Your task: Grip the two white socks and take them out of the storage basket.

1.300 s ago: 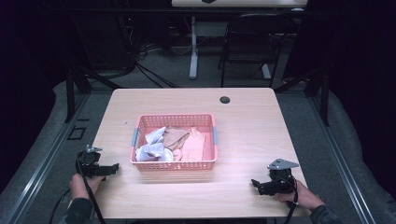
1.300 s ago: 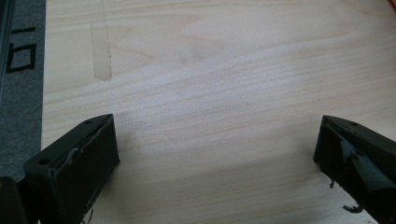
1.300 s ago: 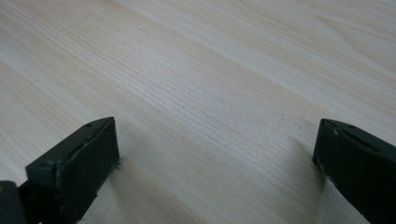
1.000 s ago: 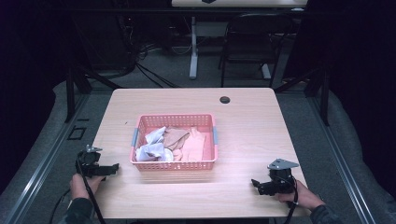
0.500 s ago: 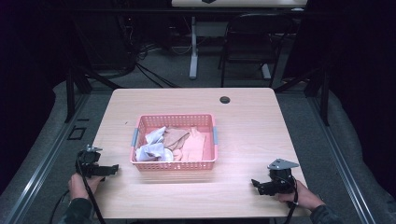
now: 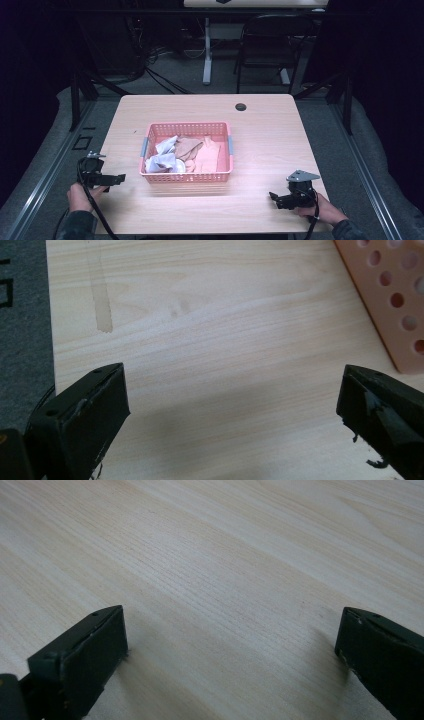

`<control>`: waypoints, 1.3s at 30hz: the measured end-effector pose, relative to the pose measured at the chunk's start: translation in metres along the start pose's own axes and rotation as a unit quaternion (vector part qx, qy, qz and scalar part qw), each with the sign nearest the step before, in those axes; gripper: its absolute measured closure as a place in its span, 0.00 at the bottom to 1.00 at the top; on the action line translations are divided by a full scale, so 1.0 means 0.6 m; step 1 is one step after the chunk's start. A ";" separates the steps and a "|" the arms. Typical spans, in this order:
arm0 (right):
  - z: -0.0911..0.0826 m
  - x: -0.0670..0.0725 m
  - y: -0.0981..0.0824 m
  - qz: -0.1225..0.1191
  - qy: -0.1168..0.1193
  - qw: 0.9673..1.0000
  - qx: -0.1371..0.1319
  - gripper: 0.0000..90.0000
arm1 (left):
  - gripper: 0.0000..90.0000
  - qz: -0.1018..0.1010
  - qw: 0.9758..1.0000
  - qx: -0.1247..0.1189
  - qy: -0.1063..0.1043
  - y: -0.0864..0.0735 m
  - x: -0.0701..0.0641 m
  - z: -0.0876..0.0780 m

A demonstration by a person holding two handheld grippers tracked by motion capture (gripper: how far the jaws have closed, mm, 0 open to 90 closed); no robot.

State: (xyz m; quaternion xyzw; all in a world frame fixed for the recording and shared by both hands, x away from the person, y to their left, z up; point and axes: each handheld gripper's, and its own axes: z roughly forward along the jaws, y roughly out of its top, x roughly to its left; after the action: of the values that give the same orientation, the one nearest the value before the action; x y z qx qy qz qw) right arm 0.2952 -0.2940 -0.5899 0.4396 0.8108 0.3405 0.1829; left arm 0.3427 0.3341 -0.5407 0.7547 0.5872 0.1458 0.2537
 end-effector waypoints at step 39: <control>0.000 0.000 0.000 -0.001 0.001 1.000 0.000 0.00 | 0.00 0.062 0.988 -0.059 -0.128 0.093 -0.125 -0.096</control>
State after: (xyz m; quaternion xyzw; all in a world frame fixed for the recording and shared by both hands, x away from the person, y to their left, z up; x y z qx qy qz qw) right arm 0.2953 -0.2942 -0.5899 0.4384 0.8116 0.3407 0.1819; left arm 0.3382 0.2644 -0.4561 0.7855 0.4927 0.0981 0.3613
